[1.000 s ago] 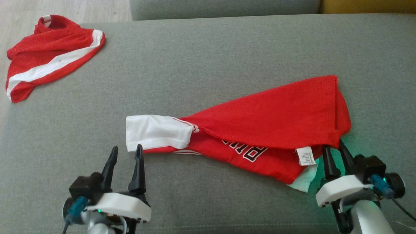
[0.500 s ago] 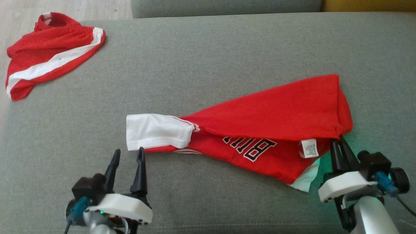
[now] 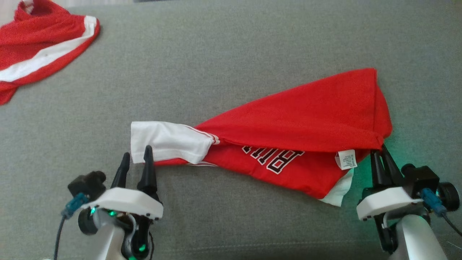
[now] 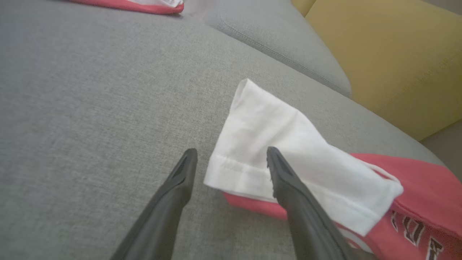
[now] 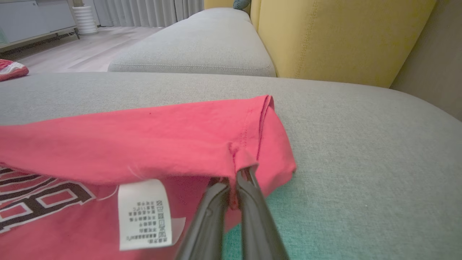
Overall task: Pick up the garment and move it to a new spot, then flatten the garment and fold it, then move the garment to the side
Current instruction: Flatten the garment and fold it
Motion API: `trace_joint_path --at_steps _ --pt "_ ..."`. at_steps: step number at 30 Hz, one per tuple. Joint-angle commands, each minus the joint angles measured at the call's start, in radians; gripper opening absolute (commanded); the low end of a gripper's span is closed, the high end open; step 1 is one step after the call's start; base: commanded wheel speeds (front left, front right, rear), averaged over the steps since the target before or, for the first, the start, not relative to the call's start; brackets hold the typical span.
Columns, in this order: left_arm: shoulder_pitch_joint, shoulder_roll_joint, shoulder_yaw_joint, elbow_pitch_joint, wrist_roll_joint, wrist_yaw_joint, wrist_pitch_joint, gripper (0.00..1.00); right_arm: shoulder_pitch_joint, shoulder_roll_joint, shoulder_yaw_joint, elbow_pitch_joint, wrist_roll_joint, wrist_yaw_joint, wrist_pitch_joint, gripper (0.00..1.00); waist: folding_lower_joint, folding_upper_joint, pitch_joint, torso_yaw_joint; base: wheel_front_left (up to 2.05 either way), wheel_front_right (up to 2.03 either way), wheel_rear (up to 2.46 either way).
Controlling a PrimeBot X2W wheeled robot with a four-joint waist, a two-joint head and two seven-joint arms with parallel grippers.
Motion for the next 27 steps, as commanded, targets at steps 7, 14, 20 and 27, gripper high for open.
trace_joint_path --at_steps 7,14,20,27 --pt "-0.086 0.005 0.047 0.022 -0.066 -0.030 -0.005 1.00 -0.046 -0.005 0.037 -0.039 0.013 0.007 -0.011 0.00 0.0000 0.0000 0.042 -0.009 0.00 0.00 0.00" --pt "-0.088 0.008 0.031 -0.019 -0.031 -0.057 -0.012 1.00 -0.050 -0.005 0.039 -0.040 0.017 0.007 -0.011 0.00 0.0000 0.0000 0.050 -0.006 0.00 0.00 0.00" --pt "-0.056 0.007 0.012 -0.076 -0.011 -0.063 -0.014 0.96 -0.056 -0.005 0.005 -0.061 0.021 0.007 -0.011 0.00 0.0000 0.0000 0.054 -0.004 0.00 0.00 0.00" --pt "-0.018 0.012 -0.010 -0.152 0.027 -0.054 -0.015 0.84 -0.056 -0.005 -0.026 -0.089 0.015 0.007 -0.011 0.00 0.0000 0.0000 0.043 -0.005 0.00 0.00 0.00"
